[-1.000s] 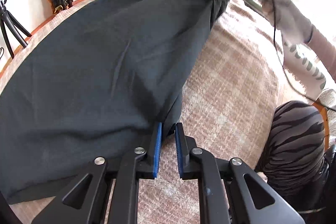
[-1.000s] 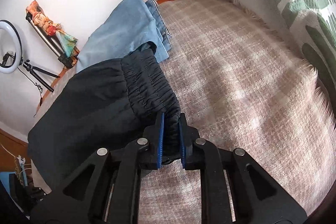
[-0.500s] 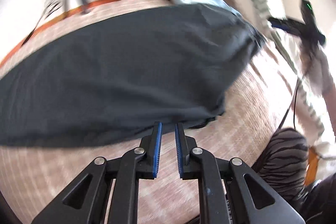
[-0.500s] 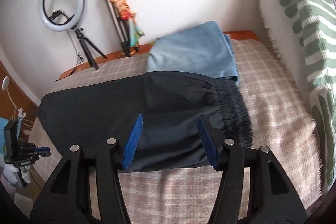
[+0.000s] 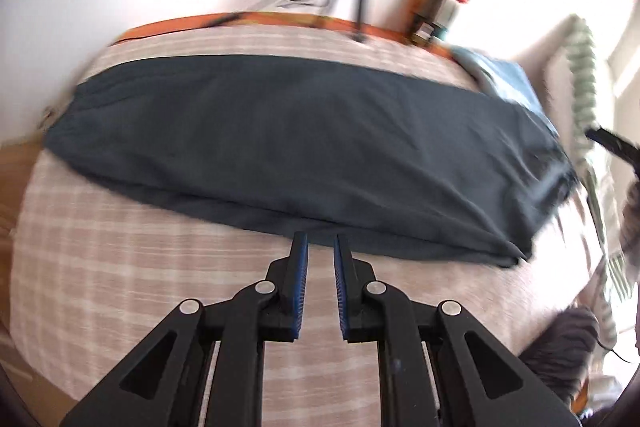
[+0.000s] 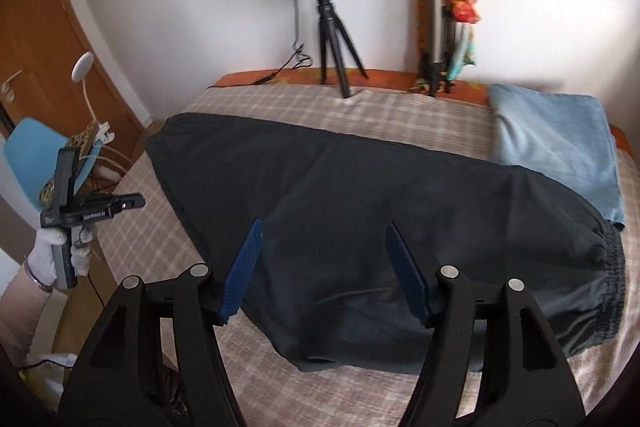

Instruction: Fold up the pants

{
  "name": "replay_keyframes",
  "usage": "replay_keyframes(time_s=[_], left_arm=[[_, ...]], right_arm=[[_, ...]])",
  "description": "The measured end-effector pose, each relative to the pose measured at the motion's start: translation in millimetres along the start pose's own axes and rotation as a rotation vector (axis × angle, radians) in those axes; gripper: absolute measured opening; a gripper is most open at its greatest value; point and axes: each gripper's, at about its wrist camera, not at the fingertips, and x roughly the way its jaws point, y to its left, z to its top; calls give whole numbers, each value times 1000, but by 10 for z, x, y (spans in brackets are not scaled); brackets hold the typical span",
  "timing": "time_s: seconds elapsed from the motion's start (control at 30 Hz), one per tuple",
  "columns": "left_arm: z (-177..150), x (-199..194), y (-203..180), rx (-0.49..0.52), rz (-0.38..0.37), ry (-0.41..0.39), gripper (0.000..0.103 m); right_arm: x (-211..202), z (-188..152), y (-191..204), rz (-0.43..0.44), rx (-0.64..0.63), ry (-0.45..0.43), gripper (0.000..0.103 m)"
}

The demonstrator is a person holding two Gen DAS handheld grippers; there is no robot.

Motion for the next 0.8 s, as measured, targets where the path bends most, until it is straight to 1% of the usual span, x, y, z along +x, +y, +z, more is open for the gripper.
replay_keyframes(time_s=[0.1,0.2,0.23,0.33,0.4,0.43,0.5,0.6,0.67,0.7,0.73,0.77,0.8], left_arm=[[39,-27,451,-91,29,-21,10],[117,47,889,-149,86,-2,10],[130,65,978,-165,94,0,10],[197,120,1402,-247,100,-15,10],[231,155,1592,-274,115,-24,10],[242,168,1659,-282,122,-28,10],[274,244,1861,-303,143,-12,10],[312,403,2114,-322,128,50,10],[352,560,2212,-299,153,109,10],[363,607,2221,-286,158,124,10],[380,594,2244,-266,148,105,11],[395,611,2262,-258,144,113,12],[400,611,2278,-244,140,104,12]], right_arm=[[330,89,427,30,-96,45,70],[631,176,762,67,-160,85,70],[725,208,857,82,-174,97,70],[1049,337,1150,145,-183,134,70],[1264,419,1334,180,-180,151,70],[1361,454,1404,184,-181,156,70],[1573,502,1594,198,-192,169,70],[1805,527,1766,198,-213,180,70],[1936,542,1835,200,-218,188,70],[2001,549,1873,202,-219,192,70],[2069,568,1909,203,-220,196,70],[2142,592,1959,208,-225,200,70],[2200,620,2003,211,-230,201,70]])
